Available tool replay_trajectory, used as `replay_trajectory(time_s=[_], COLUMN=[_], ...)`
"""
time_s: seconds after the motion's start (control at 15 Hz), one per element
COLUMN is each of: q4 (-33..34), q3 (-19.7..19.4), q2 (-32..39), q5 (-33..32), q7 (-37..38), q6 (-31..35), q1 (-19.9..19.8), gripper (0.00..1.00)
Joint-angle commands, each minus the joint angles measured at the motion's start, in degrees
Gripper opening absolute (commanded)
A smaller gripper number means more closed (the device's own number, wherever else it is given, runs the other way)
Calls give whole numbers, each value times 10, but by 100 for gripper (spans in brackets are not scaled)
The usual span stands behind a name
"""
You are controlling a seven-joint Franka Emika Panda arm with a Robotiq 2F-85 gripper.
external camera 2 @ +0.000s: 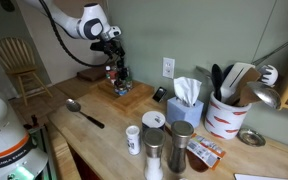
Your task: Remove the black paper bottle from the box
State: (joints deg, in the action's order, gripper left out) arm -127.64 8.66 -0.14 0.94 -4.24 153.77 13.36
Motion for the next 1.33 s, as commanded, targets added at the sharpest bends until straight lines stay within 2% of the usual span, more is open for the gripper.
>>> replay_trajectory(time_s=[0.0, 1.07, 1.27], q4=[-6, 15, 22], q3=[6, 21, 19], q2=[11, 49, 60], q5=[-51, -2, -10], q7=[54, 33, 44], q6=[11, 29, 40], q1=[-13, -11, -11], gripper=[100, 100, 100])
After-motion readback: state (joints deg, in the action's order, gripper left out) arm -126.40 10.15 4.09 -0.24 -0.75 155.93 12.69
